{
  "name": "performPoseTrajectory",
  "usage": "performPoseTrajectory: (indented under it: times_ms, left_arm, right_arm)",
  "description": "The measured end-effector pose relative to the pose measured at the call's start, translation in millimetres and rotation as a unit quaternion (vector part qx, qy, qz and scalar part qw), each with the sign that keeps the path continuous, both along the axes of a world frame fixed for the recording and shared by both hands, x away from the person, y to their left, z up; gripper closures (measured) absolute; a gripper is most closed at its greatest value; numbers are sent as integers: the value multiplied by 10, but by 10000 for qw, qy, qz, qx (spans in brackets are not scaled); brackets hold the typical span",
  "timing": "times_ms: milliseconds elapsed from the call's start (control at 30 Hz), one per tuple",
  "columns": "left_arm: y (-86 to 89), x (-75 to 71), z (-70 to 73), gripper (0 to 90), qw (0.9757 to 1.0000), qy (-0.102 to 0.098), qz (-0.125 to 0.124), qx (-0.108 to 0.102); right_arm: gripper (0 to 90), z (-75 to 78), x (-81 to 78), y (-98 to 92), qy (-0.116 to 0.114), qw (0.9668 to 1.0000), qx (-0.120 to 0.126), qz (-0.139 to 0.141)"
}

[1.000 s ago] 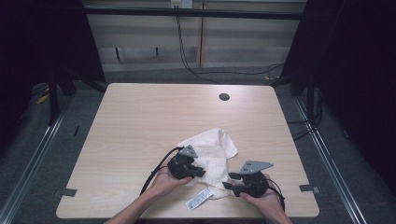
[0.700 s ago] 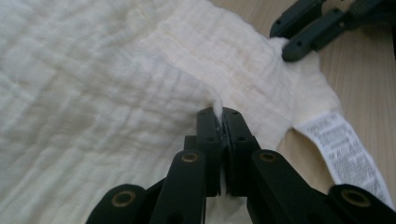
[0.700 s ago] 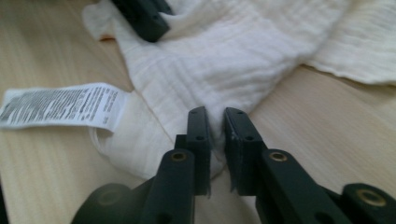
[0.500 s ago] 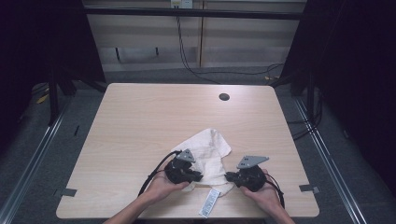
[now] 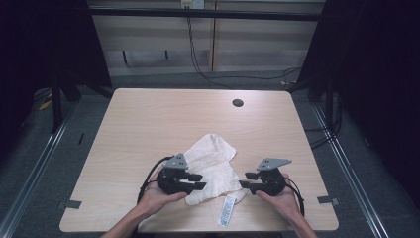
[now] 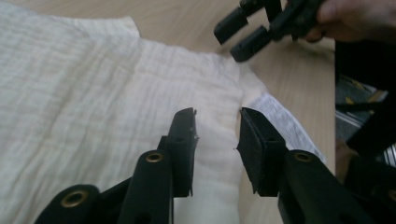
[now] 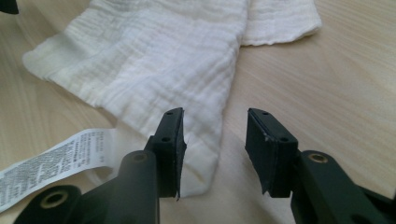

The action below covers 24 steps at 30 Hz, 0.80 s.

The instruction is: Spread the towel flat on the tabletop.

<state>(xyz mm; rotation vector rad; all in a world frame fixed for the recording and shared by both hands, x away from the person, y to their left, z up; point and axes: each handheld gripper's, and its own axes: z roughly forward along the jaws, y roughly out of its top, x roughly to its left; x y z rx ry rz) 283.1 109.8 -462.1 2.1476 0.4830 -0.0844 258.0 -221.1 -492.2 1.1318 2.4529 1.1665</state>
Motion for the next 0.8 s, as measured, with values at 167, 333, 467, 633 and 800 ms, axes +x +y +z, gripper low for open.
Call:
performPoseTrajectory:
  times_ms: [167, 333, 467, 633, 800]
  left_arm:
    - [191, -86, -195, 736, 9991, -2, -281, 320]
    - [187, -118, -250, 682, 9983, -14, -364, 449]
    - [184, -178, -220, 716, 9984, -148, -430, 331]
    - [184, -231, -272, 720, 9966, -117, -635, 510]
    - [181, -201, -317, 596, 9942, 2, -791, 734]
  right_arm:
    - [561, 96, -168, 18, -63, 9999, 80, 23]
    - [551, 92, -307, -27, -78, 9999, 130, -31]
    - [548, 72, -302, -71, -104, 9997, 185, -76]
    - [539, 31, -309, -18, -51, 9999, 103, 24]
    - [538, 42, -302, -24, -80, 9998, 155, 1]
